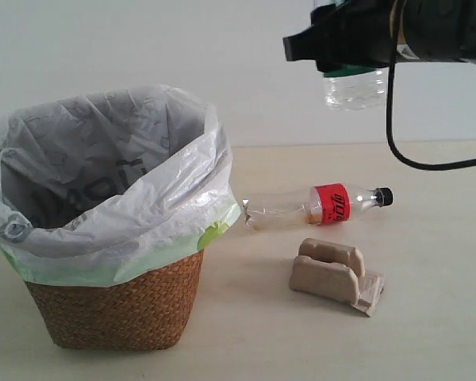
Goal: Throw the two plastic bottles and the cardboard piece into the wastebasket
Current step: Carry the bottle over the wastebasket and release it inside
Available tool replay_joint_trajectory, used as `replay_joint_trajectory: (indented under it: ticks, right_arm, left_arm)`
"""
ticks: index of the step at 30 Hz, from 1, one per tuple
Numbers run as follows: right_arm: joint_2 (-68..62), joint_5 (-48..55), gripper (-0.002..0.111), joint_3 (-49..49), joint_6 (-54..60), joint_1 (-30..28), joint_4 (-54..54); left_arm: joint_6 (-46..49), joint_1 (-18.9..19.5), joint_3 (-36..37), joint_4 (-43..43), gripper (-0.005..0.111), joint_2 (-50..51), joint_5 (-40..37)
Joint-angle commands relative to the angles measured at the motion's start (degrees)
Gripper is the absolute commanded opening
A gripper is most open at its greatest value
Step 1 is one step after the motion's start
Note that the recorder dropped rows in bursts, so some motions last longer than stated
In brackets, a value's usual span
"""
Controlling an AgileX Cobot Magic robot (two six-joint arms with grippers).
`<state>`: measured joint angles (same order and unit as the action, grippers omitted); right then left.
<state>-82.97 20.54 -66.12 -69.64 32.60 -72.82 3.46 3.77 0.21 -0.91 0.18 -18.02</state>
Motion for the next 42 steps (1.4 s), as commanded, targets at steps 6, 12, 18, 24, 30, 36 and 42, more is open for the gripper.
replay_joint_trajectory:
  ticks: [6, 12, 18, 24, 30, 36, 42]
  right_arm:
    - [0.5, 7.7, 0.0, -0.5, 10.2, -0.1, 3.8]
    - [0.5, 7.3, 0.0, 1.7, 10.3, -1.5, 4.4]
    - [0.5, 4.5, 0.0, 4.9, 10.2, -7.6, 6.3]
    - [0.5, -2.3, 0.0, 4.9, 10.2, -9.4, 6.4]
    - [0.2, -38.1, 0.0, 1.7, -2.9, -7.4, 7.5]
    - [-3.8, -58.5, 0.021, -11.3, -14.6, 0.2, 10.4]
    - [-6.7, -47.5, 0.073, -17.0, -29.6, 3.9, 4.8]
  left_arm:
    - [-0.5, -0.4, -0.2, -0.1, 0.108, -0.2, 0.4]
    - [-0.5, -0.4, -0.2, -0.1, 0.108, -0.2, 0.4]
    - [-0.5, -0.4, -0.2, -0.1, 0.108, -0.2, 0.4]
    - [-0.5, -0.4, -0.2, -0.1, 0.108, -0.2, 0.4]
    - [-0.5, -0.4, -0.2, -0.1, 0.108, -0.2, 0.4]
    - [-0.5, -0.4, -0.2, -0.1, 0.108, -0.2, 0.4]
    - [-0.5, -0.4, -0.2, -0.1, 0.108, -0.2, 0.4]
